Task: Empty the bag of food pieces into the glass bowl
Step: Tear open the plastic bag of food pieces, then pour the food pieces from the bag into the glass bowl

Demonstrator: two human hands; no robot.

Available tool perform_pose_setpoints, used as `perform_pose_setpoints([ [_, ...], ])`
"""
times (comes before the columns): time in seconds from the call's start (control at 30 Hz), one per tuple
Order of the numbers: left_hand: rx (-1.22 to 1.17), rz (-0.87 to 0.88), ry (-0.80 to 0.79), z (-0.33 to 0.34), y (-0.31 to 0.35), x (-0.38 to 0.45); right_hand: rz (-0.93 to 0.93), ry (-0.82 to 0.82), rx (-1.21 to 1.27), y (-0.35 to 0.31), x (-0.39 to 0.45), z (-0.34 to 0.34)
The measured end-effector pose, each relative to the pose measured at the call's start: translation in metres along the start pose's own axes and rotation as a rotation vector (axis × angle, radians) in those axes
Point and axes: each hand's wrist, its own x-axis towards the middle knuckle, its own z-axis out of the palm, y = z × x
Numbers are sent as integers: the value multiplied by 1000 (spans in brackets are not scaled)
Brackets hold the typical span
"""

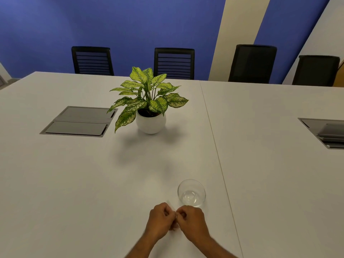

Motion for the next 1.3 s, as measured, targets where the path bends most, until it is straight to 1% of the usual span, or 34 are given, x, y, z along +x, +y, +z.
perform_pose_setpoints([
  [0.33, 70, 0, -23, -4, 8, 3, -3, 52, -49, -3, -3, 4],
  [0.43, 100, -30, -15, -7, 5, 1, 20, 151, -77, 3, 2, -3],
  [0.5, 74, -70, 25, -11, 3, 0, 37, 180, -78, 5, 6, -13],
  [0.6, 44, -108, 130, -16, 4, -1, 21, 149, -104, 5, 8, -19],
  [0.87, 34, -31, 286, -16, 14, 2, 129, 213, 20, 7, 17, -18],
  [0.93, 34, -10, 320, -16, 16, 4, 178, 230, 120, 6, 20, -18],
  [1.03, 57, 29, 332, -18, 25, 6, 337, 221, 427, 3, 20, -23],
  [1.1, 95, 85, 325, -20, 34, 8, 503, 145, 658, -2, 22, -30],
  [1.17, 117, 142, 301, -22, 46, 9, 657, 27, 850, -8, 24, -36],
  [1.23, 131, 203, 258, -22, 61, 9, 726, -91, 996, -10, 25, -39],
  [1.3, 148, 279, 202, -22, 77, 8, 754, -186, 1117, -11, 27, -41],
])
